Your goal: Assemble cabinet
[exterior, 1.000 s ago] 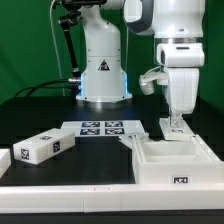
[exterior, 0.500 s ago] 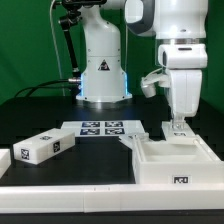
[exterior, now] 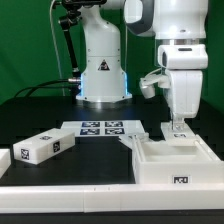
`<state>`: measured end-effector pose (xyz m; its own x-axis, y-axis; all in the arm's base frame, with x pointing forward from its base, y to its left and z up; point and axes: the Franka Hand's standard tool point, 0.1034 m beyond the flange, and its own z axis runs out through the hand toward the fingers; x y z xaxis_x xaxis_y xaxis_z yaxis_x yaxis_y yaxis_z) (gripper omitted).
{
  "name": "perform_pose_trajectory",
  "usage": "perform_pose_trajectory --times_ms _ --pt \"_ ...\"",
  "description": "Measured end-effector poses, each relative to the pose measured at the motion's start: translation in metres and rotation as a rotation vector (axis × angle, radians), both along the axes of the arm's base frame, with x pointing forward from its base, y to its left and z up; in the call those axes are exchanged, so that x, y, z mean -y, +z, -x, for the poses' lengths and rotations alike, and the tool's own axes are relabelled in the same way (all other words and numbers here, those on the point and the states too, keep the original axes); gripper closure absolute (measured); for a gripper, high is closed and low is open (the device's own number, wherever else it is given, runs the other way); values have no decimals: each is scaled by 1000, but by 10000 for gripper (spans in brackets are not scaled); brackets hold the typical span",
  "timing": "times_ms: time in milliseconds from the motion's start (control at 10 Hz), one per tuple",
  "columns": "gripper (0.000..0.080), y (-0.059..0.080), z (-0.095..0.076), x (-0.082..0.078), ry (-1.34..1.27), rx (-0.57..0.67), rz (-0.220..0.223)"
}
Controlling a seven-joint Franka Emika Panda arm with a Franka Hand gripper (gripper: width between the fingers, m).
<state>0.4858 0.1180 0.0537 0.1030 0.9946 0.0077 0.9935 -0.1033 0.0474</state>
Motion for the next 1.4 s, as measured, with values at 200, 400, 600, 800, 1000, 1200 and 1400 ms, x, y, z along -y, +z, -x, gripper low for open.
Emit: perform_pose_trajectory --times_ms 200,400,600,800,1000,1200,1400 --pt "729 0 -3 2 18 0 2" --pt "729 2 -18 2 12 -3 7" --pt "729 2 -29 3 11 -8 12" --pt "729 2 -45 5 4 3 9" --pt "728 3 -64 7 0 15 6" --pt "728 4 -80 9 5 22 6" --pt "725 3 -94 11 5 26 6"
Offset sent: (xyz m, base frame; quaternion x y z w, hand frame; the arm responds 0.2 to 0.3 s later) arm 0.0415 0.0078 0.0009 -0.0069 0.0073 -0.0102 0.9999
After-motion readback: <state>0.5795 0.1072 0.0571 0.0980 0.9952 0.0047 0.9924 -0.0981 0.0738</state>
